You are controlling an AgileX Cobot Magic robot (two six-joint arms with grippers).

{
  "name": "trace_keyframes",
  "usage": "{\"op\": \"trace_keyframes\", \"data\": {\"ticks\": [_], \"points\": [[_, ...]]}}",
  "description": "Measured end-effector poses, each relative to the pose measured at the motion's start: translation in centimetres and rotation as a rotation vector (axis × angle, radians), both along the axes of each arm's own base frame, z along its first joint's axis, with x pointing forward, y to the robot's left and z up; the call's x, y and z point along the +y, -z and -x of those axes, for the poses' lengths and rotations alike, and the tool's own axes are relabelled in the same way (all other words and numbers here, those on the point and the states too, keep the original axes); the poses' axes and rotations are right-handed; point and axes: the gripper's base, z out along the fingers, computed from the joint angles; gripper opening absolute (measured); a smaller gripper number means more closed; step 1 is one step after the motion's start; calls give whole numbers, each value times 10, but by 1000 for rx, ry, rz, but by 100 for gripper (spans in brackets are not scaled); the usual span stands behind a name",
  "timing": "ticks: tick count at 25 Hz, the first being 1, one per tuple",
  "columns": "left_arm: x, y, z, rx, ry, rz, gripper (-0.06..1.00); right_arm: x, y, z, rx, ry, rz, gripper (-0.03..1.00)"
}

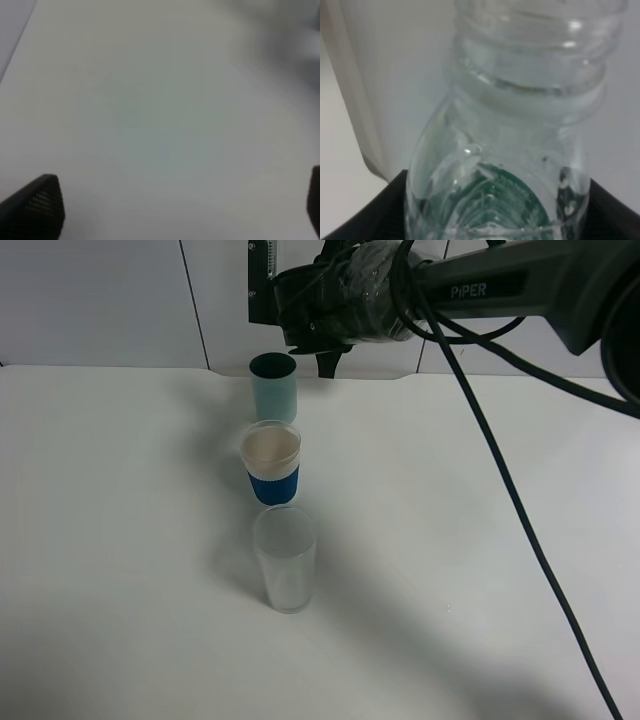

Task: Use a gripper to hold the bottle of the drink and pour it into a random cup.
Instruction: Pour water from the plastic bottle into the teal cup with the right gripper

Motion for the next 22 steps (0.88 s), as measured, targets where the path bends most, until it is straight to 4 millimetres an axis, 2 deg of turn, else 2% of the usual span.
{"op": "trace_keyframes", "data": {"ticks": [6,16,22], "points": [[0,0,0,0,0,0,98,-1,0,1,0,8,31,57],[0,0,0,0,0,0,98,13,-4,9,-31,-67,115,57],[0,0,0,0,0,0,98,12,-4,9,-31,-81,155,57]]}}
